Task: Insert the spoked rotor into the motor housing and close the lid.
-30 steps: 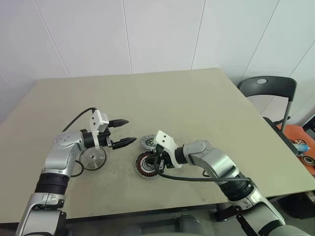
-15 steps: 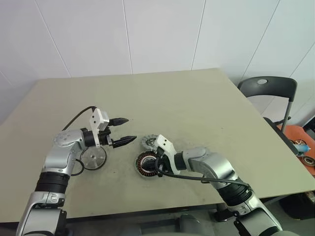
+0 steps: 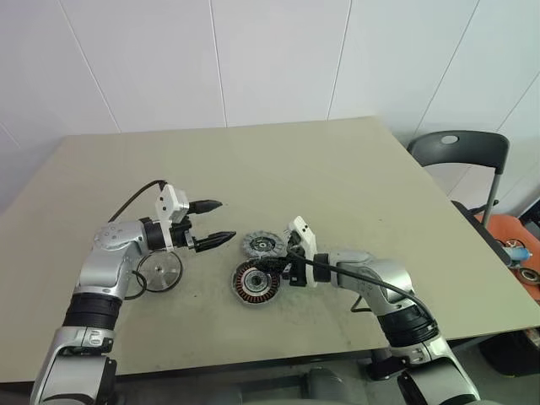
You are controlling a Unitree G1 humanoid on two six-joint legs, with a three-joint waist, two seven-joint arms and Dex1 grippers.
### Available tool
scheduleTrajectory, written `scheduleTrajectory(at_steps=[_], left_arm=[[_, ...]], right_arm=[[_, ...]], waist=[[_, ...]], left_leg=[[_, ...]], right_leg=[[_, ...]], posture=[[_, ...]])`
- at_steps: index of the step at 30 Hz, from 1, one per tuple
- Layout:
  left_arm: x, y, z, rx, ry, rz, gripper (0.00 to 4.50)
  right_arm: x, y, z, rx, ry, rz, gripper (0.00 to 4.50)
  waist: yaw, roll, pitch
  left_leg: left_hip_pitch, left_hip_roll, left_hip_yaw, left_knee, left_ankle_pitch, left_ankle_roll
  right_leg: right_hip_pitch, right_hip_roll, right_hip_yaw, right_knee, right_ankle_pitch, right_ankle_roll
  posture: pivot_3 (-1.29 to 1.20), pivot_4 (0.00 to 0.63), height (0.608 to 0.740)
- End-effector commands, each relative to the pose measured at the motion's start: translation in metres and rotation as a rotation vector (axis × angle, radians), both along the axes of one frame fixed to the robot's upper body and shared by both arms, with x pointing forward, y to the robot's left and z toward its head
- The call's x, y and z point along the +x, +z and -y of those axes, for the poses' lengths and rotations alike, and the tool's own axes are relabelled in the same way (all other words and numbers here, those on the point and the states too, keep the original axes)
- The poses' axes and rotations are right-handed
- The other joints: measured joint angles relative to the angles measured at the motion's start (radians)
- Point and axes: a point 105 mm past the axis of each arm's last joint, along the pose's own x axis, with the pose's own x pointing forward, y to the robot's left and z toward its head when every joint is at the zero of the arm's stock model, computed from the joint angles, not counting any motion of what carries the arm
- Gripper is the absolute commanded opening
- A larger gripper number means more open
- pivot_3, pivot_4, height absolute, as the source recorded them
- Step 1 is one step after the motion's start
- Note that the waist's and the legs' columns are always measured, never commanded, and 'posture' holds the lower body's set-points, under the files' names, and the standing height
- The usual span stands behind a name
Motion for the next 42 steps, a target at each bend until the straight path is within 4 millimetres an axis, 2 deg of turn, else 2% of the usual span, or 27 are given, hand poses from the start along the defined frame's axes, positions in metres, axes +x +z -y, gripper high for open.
scheduleTrajectory(at_steps=[1, 5, 12, 17, 20, 22, 26, 31, 35, 38, 42], left_arm=[[0.003, 0.008, 0.001, 0.004, -0.010, 0.043, 4.50], [0.003, 0.010, 0.003, 0.002, -0.013, 0.048, 4.50], [0.002, 0.013, 0.004, -0.001, -0.013, 0.054, 4.50], [0.003, 0.016, 0.007, -0.003, -0.014, 0.056, 4.50], [0.004, 0.018, 0.009, -0.004, -0.014, 0.060, 4.50], [0.005, 0.019, 0.009, -0.004, -0.015, 0.062, 4.50], [0.005, 0.020, 0.009, -0.005, -0.012, 0.065, 4.50], [0.005, 0.021, 0.008, -0.005, -0.007, 0.067, 4.50], [0.005, 0.020, 0.008, -0.009, -0.005, 0.065, 4.50], [0.004, 0.018, 0.009, -0.012, -0.007, 0.062, 4.50], [0.007, 0.019, 0.007, -0.041, 0.014, 0.060, 4.50]], right_arm=[[-0.005, 0.021, -0.010, 0.052, 0.059, 0.055, 0.02], [-0.008, 0.006, -0.012, -0.064, 0.080, 0.088, 0.02], [-0.004, -0.023, -0.004, -0.269, 0.080, 0.152, 0.02], [-0.013, -0.038, -0.006, -0.366, 0.160, 0.194, 0.02], [-0.030, -0.027, -0.021, -0.264, 0.256, 0.187, 0.02], [-0.033, -0.025, -0.023, -0.248, 0.273, 0.184, 0.02], [-0.028, -0.028, -0.020, -0.258, 0.234, 0.174, 0.02], [-0.021, -0.020, -0.012, -0.166, 0.169, 0.131, 0.02], [-0.013, -0.010, -0.003, -0.021, 0.082, 0.037, 0.02], [-0.006, -0.013, 0.007, -0.001, 0.027, 0.017, 0.02], [0.002, 0.017, 0.008, 0.122, -0.011, 0.082, 0.02]], waist=[[0.000, 0.000, 0.000], [0.000, 0.000, 0.000], [-0.001, 0.000, 0.000], [0.000, 0.001, -0.001], [0.000, 0.001, -0.002], [0.000, 0.001, -0.002], [-0.006, 0.001, -0.002], [0.001, 0.001, -0.002], [0.001, 0.001, -0.002], [0.003, 0.001, -0.002], [0.002, 0.002, -0.001]], left_leg=[[0.000, 0.000, 0.000, 0.000, 0.000, 0.000], [0.000, 0.000, 0.000, 0.000, 0.000, 0.000], [0.001, 0.000, 0.000, 0.000, 0.000, 0.000], [0.005, 0.000, 0.000, 0.000, -0.001, 0.001], [0.007, 0.000, 0.000, 0.000, -0.003, 0.005], [0.007, 0.000, 0.000, 0.000, -0.003, 0.005], [0.007, 0.001, 0.000, 0.000, -0.002, 0.004], [0.007, 0.001, 0.000, -0.001, -0.002, 0.004], [0.007, 0.001, 0.000, -0.001, -0.002, 0.004], [0.006, 0.001, 0.000, -0.001, -0.002, 0.004], [0.006, 0.001, 0.000, -0.001, -0.002, 0.004]], right_leg=[[0.000, 0.000, 0.000, 0.000, 0.000, 0.000], [0.000, 0.000, 0.000, 0.000, 0.000, 0.000], [0.000, 0.000, 0.000, 0.001, 0.000, 0.000], [0.004, 0.000, 0.000, 0.001, 0.000, 0.000], [0.007, 0.000, 0.000, 0.001, 0.000, 0.000], [0.007, 0.000, 0.000, 0.001, 0.000, 0.000], [0.006, 0.001, 0.000, 0.001, 0.000, 0.000], [0.006, 0.001, 0.000, 0.001, 0.000, 0.000], [0.006, 0.001, 0.000, 0.000, 0.000, 0.000], [0.006, 0.001, 0.000, 0.000, 0.000, 0.000], [0.005, 0.001, 0.000, 0.000, 0.000, 0.000]], posture=[[0.00, 0.000, 0.740], [0.00, 0.000, 0.740], [0.00, 0.000, 0.740], [0.00, 0.000, 0.740], [0.00, 0.000, 0.740], [0.00, 0.000, 0.740], [0.00, 0.000, 0.740], [0.00, 0.000, 0.740], [0.00, 0.000, 0.740], [0.00, 0.000, 0.740], [0.00, 0.000, 0.740]])
